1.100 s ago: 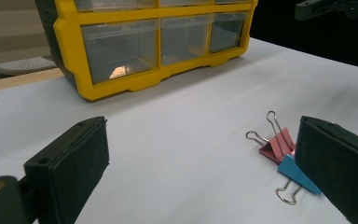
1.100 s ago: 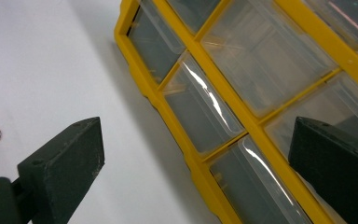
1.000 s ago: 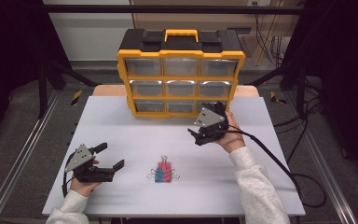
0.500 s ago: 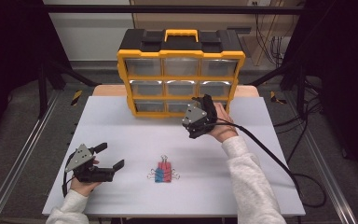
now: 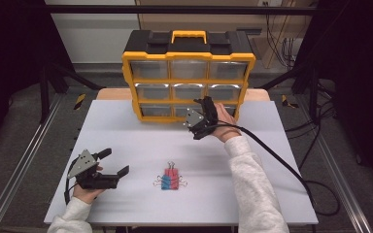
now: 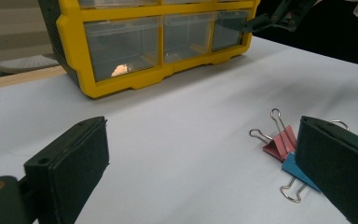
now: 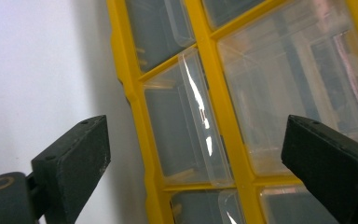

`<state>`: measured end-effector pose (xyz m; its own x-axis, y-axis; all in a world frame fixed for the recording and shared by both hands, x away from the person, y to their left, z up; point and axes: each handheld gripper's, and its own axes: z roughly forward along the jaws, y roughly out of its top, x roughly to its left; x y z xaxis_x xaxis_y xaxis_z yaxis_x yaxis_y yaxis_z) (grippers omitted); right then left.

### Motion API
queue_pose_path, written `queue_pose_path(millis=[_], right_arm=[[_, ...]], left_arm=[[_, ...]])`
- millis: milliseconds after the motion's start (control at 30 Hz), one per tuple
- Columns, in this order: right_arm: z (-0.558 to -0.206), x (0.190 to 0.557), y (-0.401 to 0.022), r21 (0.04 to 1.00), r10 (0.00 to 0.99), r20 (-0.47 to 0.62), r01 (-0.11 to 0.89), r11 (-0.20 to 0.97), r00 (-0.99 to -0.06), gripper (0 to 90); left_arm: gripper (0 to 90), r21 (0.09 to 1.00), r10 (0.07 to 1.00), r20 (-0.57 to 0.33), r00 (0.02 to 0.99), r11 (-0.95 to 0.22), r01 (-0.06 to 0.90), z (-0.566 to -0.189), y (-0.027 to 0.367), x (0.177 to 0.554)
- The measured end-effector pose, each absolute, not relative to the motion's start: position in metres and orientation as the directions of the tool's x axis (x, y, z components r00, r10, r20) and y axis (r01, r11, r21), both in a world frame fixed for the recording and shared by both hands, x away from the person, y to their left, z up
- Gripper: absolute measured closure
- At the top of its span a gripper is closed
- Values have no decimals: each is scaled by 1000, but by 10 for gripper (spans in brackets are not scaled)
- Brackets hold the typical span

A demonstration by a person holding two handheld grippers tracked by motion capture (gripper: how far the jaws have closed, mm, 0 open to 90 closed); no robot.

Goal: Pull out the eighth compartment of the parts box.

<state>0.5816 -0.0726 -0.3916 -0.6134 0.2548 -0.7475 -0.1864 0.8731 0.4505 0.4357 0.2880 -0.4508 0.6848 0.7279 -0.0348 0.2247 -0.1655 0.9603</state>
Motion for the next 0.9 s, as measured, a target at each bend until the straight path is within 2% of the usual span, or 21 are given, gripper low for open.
queue_pose_path(millis=[700,900], right_arm=[[-418,609,-48,341,166,-814,-226,913,-557,171],[-426,611,-46,316,142,-831,-245,917,-538,231]], left_arm=[[25,959,728,-35,685,-169,229,-452,288,437],[25,959,728,-31,684,-172,227,-452,287,437]])
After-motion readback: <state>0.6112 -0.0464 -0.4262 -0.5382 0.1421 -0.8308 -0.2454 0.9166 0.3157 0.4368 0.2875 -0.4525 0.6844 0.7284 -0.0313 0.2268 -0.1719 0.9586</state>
